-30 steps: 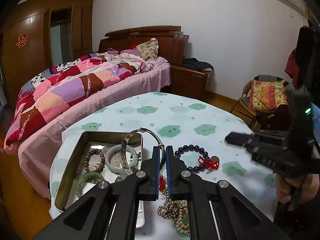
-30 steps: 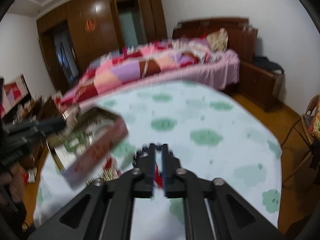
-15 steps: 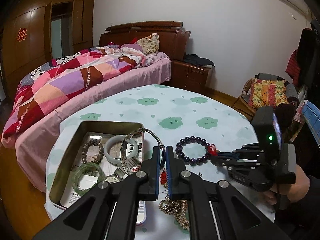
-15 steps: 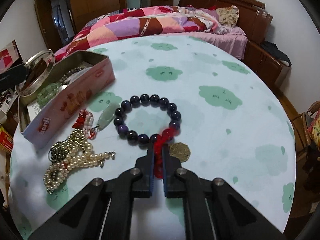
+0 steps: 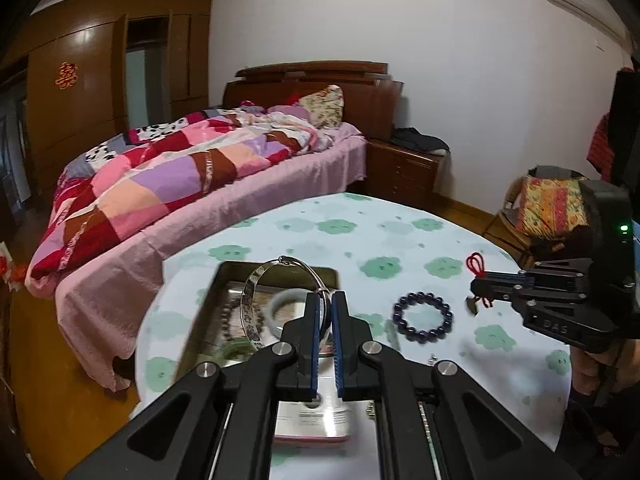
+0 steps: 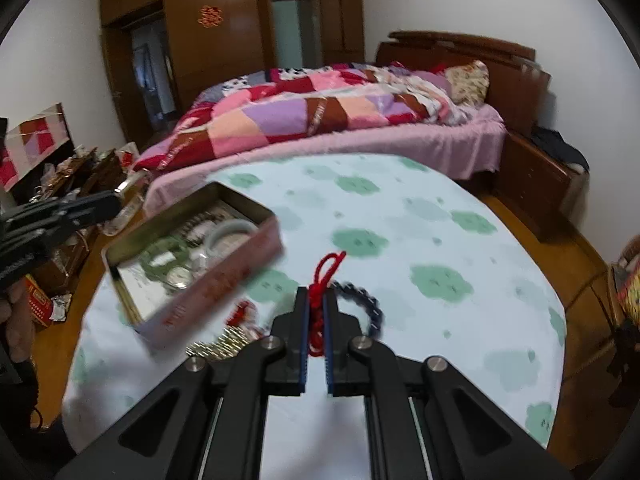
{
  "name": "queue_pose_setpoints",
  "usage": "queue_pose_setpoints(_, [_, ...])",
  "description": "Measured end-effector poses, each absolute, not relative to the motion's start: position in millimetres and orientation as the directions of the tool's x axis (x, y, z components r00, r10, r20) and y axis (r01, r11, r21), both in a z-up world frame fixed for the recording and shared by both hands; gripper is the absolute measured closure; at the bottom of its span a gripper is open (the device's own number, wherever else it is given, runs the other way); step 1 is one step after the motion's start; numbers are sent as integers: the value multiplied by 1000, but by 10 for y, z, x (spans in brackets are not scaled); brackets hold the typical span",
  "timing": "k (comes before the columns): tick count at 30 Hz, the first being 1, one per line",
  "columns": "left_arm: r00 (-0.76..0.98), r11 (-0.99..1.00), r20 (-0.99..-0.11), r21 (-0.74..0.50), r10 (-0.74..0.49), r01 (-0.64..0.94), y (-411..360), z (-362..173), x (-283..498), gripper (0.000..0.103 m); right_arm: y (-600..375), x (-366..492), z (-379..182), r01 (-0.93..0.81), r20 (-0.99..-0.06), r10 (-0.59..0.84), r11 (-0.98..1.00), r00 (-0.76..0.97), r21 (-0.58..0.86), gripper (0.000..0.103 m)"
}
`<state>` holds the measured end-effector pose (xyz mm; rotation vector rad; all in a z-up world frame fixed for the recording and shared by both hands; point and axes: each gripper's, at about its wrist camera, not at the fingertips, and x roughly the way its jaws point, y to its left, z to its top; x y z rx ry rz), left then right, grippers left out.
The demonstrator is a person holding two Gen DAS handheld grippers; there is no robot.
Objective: Organize jewelry
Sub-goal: 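Carry the tassel charm and silver bangle over the tin and open both tools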
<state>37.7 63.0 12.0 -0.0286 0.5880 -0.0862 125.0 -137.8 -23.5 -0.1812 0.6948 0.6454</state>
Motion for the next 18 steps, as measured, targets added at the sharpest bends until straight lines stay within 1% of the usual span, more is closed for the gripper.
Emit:
queue_pose_setpoints(7, [828,997,-559,-75,-46,4,946,83,375,98,-1017,1218,-100,-677,-624,551,734,553,48,95])
queue_pose_setpoints(18, [802,995,-596,-98,-45,-18,1091,-137,462,98,-448,1172,-96,-759,-622,618,648,482,55,95])
